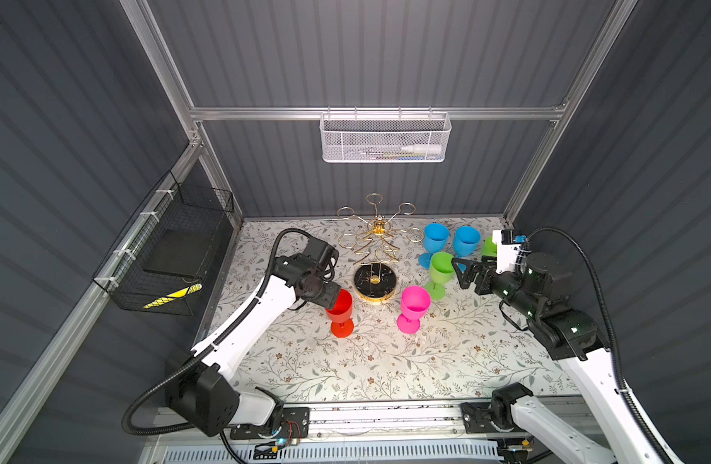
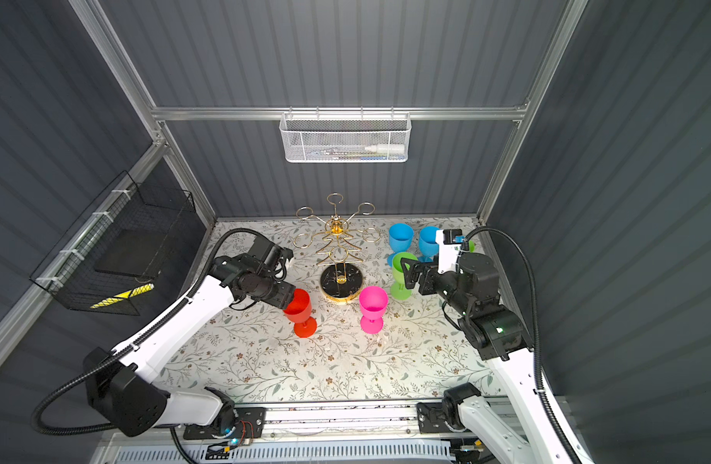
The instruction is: Take the wine glass off the wine glass rack
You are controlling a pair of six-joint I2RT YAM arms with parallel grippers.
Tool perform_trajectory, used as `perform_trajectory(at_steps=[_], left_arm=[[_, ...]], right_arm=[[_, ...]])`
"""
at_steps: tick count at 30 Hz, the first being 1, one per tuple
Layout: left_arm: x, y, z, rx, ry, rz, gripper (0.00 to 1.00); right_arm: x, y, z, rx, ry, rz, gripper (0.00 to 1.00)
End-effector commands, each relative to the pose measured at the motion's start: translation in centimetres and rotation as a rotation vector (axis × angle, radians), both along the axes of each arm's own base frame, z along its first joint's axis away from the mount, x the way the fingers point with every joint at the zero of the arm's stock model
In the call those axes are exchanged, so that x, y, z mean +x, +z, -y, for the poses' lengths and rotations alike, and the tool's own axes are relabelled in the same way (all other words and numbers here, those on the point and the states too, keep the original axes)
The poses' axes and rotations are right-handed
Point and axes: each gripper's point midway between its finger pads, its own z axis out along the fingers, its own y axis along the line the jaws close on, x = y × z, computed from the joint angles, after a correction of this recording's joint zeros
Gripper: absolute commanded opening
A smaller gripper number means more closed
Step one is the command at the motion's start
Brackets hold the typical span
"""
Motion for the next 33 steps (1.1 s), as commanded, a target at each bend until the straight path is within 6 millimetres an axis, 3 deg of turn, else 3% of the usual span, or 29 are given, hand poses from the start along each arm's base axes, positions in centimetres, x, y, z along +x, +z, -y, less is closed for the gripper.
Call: perform_trajectory(at_steps=[1, 5, 9, 13, 18, 24, 29, 33], left_arm=[[0.3, 2.1, -0.2, -0.039, 0.01, 0.1, 1.0], [0.3, 5.2, -0.9, -0.084, 0.028, 0.242, 1.0], [-0.3, 9.5, -2.0, -0.189, 0.052, 0.473, 1.0], [-0.7, 11.5, -5.0, -0.212, 0.147, 0.752, 1.0], [-0.6, 10.2, -7.7, -0.166, 0.23, 1.0, 1.0], [1.2, 6.8, -9.6, -0.048, 0.352, 1.107, 1.0], [3.1, 2.6, -11.0, 0.057, 0.413, 1.113, 1.0], [3.5, -1.3, -14.5, 0.02, 0.521, 1.089, 1.0]], right_arm=[[-0.2, 1.0, 0.3, -0.004, 0.001, 0.04, 0.99], [0.2, 0.4, 1.4, -0.033, -0.051, 0.063, 0.99], [1.1, -1.5, 3.1, -0.08, -0.135, 0.062, 0.99], [2.1, -5.2, 4.9, -0.149, -0.217, 0.073, 0.99], [3.3, -10.2, 8.6, -0.245, -0.371, 0.071, 0.99], [4.8, -14.6, 12.3, -0.254, -0.493, 0.097, 0.99], [6.7, -17.7, 13.1, -0.255, -0.489, 0.119, 0.99], [8.0, -19.4, 13.0, -0.265, -0.458, 0.15, 0.99]])
